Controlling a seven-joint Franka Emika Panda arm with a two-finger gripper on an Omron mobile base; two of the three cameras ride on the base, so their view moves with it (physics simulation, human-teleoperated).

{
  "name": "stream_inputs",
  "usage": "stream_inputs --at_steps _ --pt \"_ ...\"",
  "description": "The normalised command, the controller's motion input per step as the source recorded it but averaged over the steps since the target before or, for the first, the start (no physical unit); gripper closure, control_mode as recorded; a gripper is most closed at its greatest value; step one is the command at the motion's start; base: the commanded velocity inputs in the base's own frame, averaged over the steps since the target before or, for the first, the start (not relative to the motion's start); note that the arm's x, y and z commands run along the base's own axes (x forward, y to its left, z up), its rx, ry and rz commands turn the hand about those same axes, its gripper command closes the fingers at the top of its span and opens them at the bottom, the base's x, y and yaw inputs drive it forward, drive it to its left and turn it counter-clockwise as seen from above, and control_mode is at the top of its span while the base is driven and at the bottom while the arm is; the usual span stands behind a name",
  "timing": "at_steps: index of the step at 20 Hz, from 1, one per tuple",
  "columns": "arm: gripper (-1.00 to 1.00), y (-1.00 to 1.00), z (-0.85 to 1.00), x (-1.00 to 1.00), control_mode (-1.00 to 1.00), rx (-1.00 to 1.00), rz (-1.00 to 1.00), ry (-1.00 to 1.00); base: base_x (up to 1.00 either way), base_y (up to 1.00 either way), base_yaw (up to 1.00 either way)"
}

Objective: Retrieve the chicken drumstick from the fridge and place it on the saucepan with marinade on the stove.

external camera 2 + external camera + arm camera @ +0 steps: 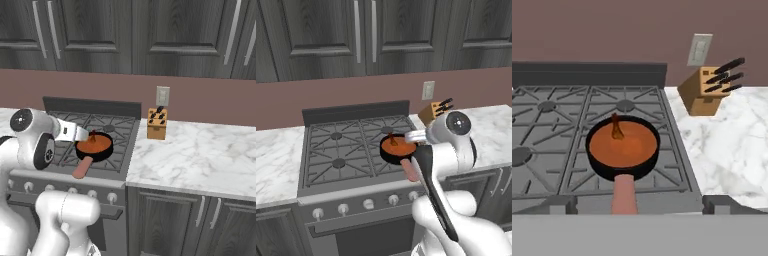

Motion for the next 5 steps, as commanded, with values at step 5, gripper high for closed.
stream_inputs --at_steps 5 --pt "-1.0 -0.18 0.17 -1.0 -1.0 -0.08 0.0 0.27 0.0 0.0 0.0"
